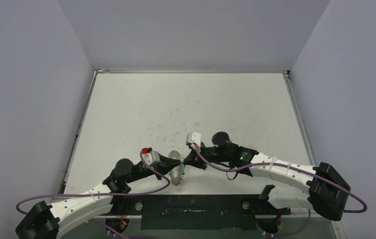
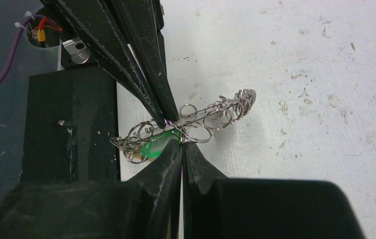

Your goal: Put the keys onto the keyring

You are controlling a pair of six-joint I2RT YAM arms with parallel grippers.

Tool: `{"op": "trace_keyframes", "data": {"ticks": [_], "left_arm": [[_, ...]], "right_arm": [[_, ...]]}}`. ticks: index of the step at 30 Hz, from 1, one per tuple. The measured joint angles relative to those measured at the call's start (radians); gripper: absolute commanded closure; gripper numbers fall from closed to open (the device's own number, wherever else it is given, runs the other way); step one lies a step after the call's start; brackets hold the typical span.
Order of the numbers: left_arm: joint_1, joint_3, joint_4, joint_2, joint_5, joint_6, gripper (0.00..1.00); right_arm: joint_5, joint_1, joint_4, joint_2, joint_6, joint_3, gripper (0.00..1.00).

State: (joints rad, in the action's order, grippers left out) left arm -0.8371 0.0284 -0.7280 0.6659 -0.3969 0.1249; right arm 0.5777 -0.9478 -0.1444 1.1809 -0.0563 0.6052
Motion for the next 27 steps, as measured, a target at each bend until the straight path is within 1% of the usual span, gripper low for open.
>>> {"op": "trace_keyframes", "data": {"ticks": [13, 27], "left_arm": [[0.0, -0.002, 0.063, -0.041, 0.016, -0.01, 1.0], [0.0, -0.006, 0.074, -0.041, 0.024, -0.017, 1.0]], "right_arm": [[-0.021, -0.001, -0.004, 0.026, -0.014, -0.002, 1.0], [-0.042, -0.002, -0.037, 0.054, -0.006, -0.009, 1.0]]}}
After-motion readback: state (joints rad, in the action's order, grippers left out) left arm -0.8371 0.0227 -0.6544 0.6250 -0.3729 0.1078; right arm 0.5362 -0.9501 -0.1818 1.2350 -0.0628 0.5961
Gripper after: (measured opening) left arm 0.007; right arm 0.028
